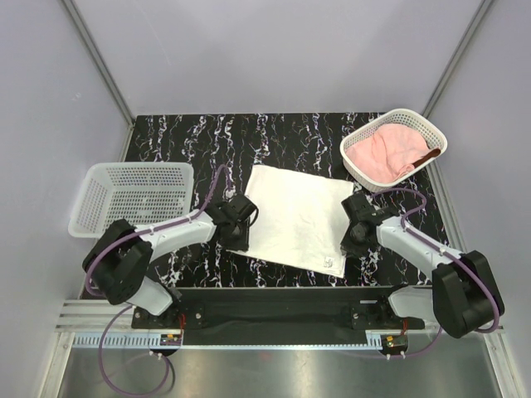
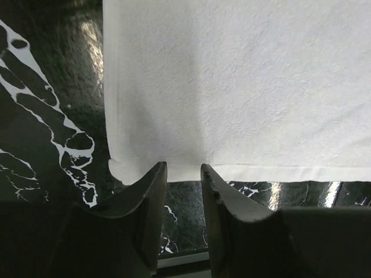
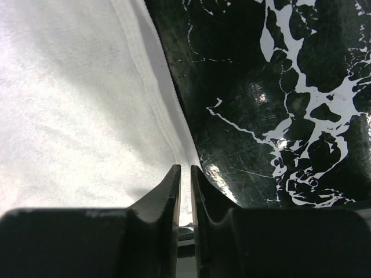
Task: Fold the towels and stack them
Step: Fold the towel
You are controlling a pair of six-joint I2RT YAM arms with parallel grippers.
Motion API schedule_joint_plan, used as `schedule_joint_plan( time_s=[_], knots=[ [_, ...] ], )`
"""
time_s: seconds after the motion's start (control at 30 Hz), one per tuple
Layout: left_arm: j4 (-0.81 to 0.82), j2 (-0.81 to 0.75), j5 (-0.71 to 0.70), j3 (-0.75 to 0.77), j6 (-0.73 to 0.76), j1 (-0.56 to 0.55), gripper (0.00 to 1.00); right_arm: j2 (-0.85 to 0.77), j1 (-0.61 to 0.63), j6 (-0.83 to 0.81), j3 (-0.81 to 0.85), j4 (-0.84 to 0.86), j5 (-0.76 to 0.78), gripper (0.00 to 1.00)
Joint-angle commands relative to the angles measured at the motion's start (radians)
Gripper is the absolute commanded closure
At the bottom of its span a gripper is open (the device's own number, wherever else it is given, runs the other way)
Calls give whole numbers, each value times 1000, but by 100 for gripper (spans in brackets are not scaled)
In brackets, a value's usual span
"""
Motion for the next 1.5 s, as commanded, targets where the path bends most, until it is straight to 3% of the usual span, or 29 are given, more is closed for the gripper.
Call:
schedule_joint_plan(
  time_s=[0.0,0.2,0.37,0.57,0.73,1.0,1.3,1.47],
  knots=[
    [34,-27,35,-9,-39,-3,65,3,3,46,-16,6,54,81],
    [-7,-118,55,121,12,3,56,-25,3,35,62,-83,157,80],
    [107,-38,6,297,212,70,54,-29,3,-101,168,7,149,70],
    [91,323,115,610,322,222,57,139,2,-304,327,187,65,70],
    [200,457,200,672,311,247,58,296,3,-411,415,300,-81,69],
    [114,677,132,862,308,301,57,409,3,-476,461,365,-211,68],
    [66,709,43,874,264,360,56,521,3,-530,485,417,-274,67],
    [6,734,-20,891,256,379,56,606,3,-546,582,409,-314,67]
  ],
)
